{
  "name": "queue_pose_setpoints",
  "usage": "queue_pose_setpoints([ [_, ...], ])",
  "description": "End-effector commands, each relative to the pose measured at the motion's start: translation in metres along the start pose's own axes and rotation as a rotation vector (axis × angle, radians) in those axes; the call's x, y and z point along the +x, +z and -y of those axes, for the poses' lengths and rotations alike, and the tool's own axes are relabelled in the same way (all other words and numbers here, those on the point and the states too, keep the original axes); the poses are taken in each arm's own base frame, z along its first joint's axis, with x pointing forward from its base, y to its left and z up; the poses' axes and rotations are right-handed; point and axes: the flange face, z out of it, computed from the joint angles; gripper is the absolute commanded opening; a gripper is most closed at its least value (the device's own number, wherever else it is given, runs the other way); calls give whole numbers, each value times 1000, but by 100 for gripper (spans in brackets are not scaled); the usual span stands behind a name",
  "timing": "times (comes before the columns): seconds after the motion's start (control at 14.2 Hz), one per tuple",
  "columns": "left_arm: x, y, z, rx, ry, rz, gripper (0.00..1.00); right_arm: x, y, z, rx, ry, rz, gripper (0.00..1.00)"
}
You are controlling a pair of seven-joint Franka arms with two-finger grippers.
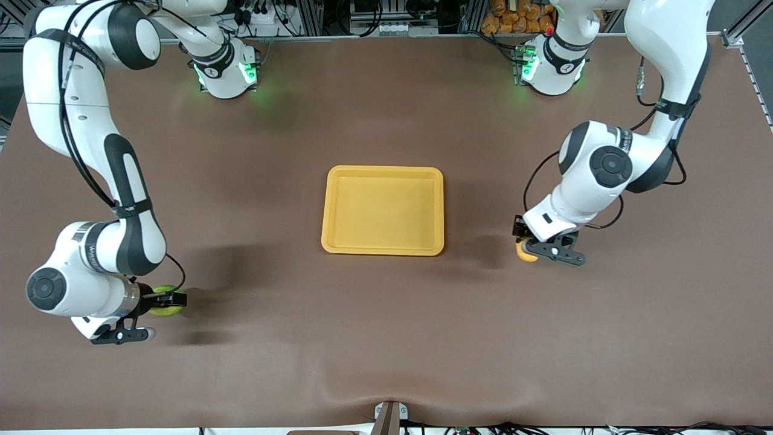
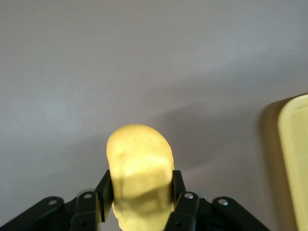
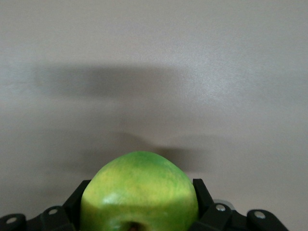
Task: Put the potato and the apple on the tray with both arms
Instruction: 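Carry the potato with the left gripper over the yellow tray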
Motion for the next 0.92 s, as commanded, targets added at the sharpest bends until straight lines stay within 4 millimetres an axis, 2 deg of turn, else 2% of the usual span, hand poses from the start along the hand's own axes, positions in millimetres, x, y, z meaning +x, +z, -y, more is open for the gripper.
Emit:
queue_pose_setpoints([
  [0.0,7,-10,-35,1,35,-8,17,0,-19,5,2,2,16,0],
  [0.28,3,1,-97,-17,18,7,18,-1,-32,15,21,-5,15,0],
  [0.42,4,5,-122,-29,5,8,18,-2,-51,33,32,-18,-2,0],
  [0.56,0,14,-152,-39,-41,22,18,-8,-60,39,47,-19,35,0],
  [0.71,-6,26,-179,-45,-80,43,18,-16,-83,47,59,-2,41,0],
  [0.85,-11,33,-193,-46,-122,55,18,-28,-105,59,65,-15,48,0],
])
